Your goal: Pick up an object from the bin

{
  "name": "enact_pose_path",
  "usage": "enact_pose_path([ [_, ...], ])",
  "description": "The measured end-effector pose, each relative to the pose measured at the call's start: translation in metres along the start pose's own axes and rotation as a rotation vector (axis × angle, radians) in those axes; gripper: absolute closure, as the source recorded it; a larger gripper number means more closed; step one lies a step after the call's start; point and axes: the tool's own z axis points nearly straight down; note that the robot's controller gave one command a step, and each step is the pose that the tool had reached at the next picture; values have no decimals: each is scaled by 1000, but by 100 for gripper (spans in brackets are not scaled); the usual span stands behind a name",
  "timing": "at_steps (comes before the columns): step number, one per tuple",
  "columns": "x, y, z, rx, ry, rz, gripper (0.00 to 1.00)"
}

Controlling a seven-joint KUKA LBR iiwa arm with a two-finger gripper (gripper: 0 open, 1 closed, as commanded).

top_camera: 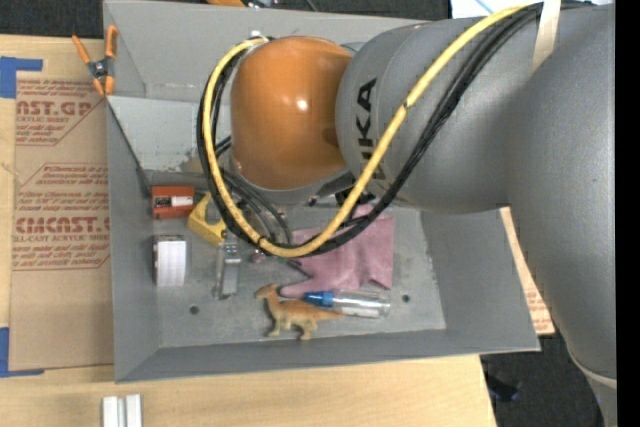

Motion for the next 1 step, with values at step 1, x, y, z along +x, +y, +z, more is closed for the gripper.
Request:
enact_pose_path([
  [1, 0, 0, 0, 0, 0, 0, 0],
])
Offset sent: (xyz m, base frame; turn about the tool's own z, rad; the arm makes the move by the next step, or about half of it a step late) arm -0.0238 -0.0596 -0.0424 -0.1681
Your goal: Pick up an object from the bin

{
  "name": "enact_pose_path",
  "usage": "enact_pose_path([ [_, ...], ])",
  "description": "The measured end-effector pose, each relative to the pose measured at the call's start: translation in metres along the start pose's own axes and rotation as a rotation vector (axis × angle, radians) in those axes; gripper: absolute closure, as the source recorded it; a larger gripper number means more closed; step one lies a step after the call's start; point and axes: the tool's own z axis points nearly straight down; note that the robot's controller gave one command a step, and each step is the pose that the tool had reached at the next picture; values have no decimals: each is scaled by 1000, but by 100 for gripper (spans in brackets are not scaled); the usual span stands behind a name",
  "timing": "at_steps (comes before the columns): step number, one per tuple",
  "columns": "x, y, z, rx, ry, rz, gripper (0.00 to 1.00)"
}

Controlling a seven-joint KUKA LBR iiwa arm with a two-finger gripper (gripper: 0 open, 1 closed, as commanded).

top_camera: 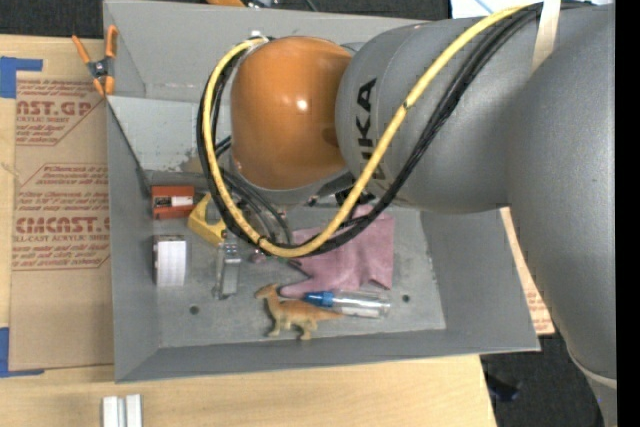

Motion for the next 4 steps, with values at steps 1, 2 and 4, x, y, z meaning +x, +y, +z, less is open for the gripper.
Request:
enact_pose_path([
  [1, 21, -51, 37, 0, -1, -147, 0],
  [2, 20, -56, 59, 0, 0, -50, 0],
  [4, 27, -82, 127, -3, 1, -538, 100],
])
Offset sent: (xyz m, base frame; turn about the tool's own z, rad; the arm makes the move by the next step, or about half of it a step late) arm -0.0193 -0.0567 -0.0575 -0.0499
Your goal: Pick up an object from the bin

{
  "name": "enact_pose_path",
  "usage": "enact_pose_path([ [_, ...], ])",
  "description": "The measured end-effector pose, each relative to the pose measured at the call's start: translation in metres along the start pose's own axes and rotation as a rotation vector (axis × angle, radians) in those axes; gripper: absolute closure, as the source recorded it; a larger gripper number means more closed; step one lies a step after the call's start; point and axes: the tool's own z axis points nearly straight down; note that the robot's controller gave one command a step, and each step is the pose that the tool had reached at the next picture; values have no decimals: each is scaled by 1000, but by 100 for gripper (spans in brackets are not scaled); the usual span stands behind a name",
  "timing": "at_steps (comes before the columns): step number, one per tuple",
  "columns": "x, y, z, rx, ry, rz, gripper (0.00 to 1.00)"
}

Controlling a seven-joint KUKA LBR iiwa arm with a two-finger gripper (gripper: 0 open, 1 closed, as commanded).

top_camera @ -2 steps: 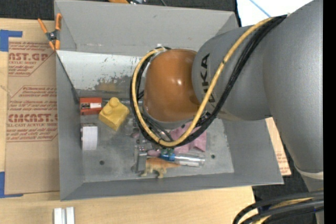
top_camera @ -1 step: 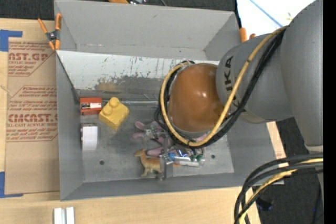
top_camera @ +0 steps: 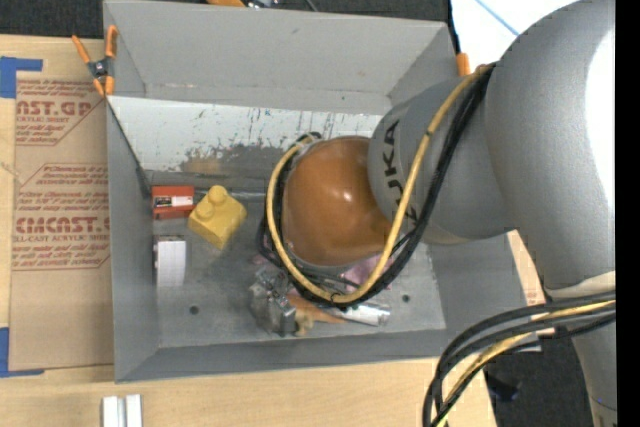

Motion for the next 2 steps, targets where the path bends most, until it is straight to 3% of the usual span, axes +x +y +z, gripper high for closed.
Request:
enact_pose_path([
  [2, 0, 0, 0, 0, 0, 1, 100],
])
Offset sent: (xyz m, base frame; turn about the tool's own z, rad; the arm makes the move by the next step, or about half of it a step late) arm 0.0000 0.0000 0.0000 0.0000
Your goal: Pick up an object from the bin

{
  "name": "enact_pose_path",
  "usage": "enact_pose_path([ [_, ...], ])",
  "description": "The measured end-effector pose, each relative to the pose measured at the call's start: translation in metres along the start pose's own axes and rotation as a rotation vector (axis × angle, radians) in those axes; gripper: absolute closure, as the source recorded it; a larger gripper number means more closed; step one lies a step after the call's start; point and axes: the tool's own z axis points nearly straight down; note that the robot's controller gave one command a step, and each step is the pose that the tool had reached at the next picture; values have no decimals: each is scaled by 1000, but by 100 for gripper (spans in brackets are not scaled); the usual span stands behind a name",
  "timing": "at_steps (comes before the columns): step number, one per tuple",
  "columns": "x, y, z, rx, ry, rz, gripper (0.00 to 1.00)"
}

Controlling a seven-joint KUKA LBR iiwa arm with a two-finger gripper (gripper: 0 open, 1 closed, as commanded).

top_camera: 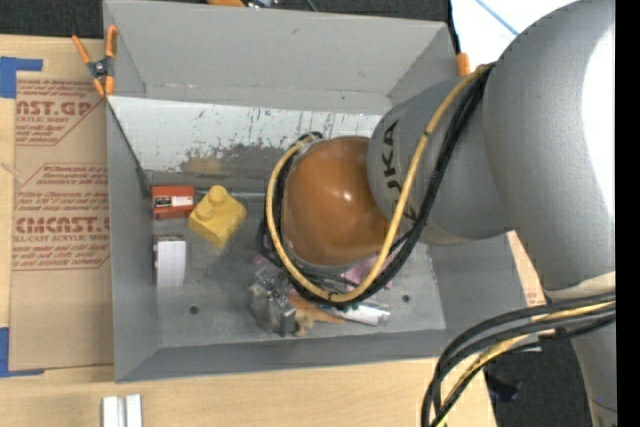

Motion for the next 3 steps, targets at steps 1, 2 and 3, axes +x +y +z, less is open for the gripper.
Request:
enact_pose_path([
  [1, 0, 0, 0, 0, 0, 0, 100],
  [2, 0, 0, 0, 0, 0, 0, 100],
  [3, 0, 0, 0, 0, 0, 0, 100],
])
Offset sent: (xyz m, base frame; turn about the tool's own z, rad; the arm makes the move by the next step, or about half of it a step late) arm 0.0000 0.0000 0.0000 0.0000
